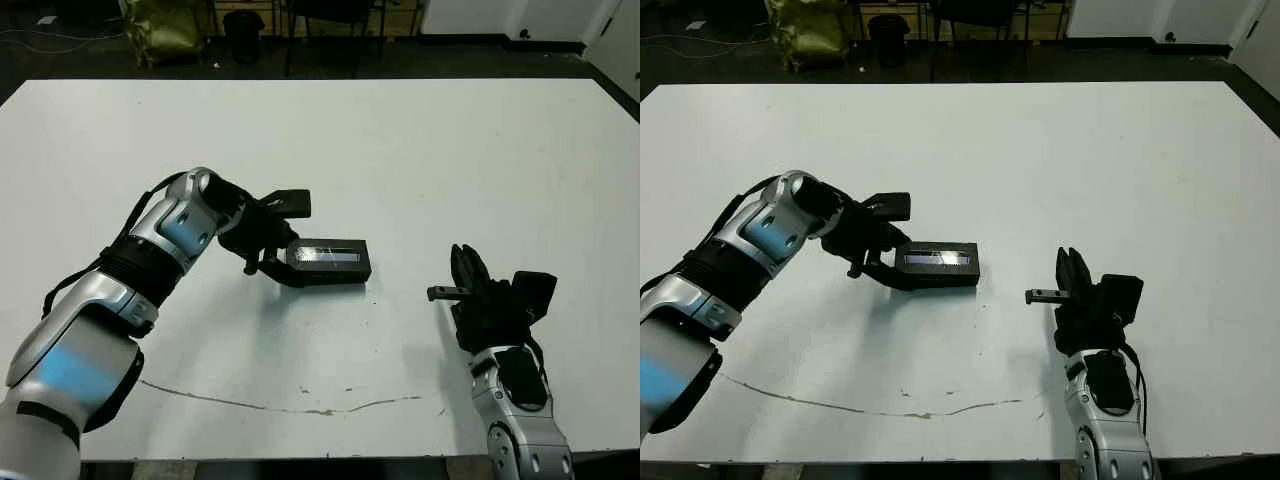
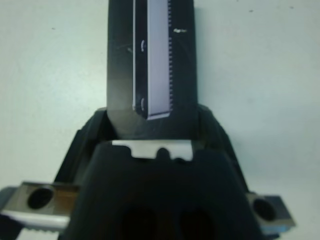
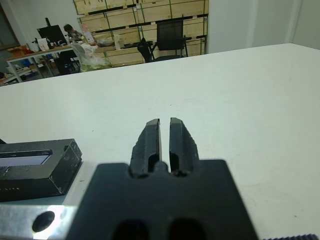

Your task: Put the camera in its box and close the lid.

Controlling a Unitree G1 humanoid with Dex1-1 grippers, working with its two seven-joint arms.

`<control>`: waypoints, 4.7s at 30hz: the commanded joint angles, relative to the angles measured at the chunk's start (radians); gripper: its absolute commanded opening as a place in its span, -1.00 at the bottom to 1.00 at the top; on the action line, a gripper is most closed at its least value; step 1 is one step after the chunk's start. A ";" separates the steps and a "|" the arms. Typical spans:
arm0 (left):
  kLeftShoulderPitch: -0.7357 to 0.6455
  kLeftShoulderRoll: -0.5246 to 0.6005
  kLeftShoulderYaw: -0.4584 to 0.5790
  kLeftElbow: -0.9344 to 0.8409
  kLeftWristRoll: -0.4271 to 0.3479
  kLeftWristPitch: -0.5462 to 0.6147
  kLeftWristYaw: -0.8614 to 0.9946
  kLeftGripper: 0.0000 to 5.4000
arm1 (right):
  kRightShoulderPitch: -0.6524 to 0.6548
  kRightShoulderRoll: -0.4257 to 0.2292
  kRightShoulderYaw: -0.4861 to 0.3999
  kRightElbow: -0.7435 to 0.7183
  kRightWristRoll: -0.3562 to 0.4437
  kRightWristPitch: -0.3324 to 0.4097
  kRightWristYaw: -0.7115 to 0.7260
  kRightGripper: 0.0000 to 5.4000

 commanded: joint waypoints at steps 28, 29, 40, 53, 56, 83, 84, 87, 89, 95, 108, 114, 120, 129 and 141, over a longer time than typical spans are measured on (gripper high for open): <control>0.034 -0.022 -0.046 0.167 0.075 -0.114 0.026 0.22 | 0.017 -0.005 -0.006 0.004 0.000 0.004 0.002 -1.00; 0.033 -0.022 -0.051 0.172 0.081 -0.134 0.026 0.31 | 0.018 -0.004 -0.005 0.002 -0.001 0.006 0.000 -1.00; 0.038 -0.015 -0.062 0.184 0.123 -0.260 0.052 1.00 | 0.019 -0.003 -0.005 0.001 -0.001 0.009 -0.002 -1.00; 0.041 0.014 -0.037 0.185 0.095 -0.377 0.005 1.00 | 0.022 -0.002 -0.006 0.006 0.004 0.001 0.004 -1.00; 0.060 0.031 0.014 0.134 0.038 -0.346 -0.029 1.00 | 0.022 -0.002 -0.008 0.008 0.009 -0.001 0.007 -1.00; 0.239 0.097 0.289 -0.457 -0.031 -0.003 0.468 1.00 | 0.019 -0.005 -0.008 -0.004 0.006 0.023 0.005 -1.00; 0.261 0.077 0.304 -0.476 -0.043 0.008 0.502 1.00 | 0.020 -0.006 -0.006 -0.003 0.002 0.022 0.004 -1.00; 0.361 -0.032 0.373 -0.565 -0.109 0.071 0.647 0.91 | 0.019 -0.005 -0.005 0.001 0.005 0.017 0.007 -1.00; 0.428 -0.101 0.399 -0.613 -0.156 0.071 0.716 0.77 | 0.018 -0.005 -0.005 0.002 0.003 0.016 0.007 -1.00; 0.568 -0.172 0.355 -0.745 -0.235 0.074 0.742 0.21 | 0.020 -0.002 -0.006 -0.003 0.005 0.021 0.003 -1.00; 0.705 -0.240 0.282 -0.874 -0.301 0.241 0.874 -0.99 | 0.019 -0.004 -0.008 0.014 0.005 -0.004 0.010 -1.00; 0.726 -0.302 0.265 -0.872 -0.258 0.249 1.012 -1.00 | 0.019 0.000 -0.008 0.011 0.016 0.011 0.010 -1.00; 0.713 -0.332 0.229 -0.781 -0.184 0.144 1.084 -1.00 | 0.022 0.002 -0.007 0.007 0.019 0.016 0.011 -1.00; 0.672 -0.373 0.214 -0.693 -0.166 0.150 1.087 -1.00 | 0.022 -0.003 -0.008 0.012 0.017 0.004 0.016 -1.00; 0.643 -0.382 0.199 -0.595 -0.161 0.251 1.076 -1.00 | 0.023 -0.001 -0.009 0.009 0.013 0.006 0.010 -1.00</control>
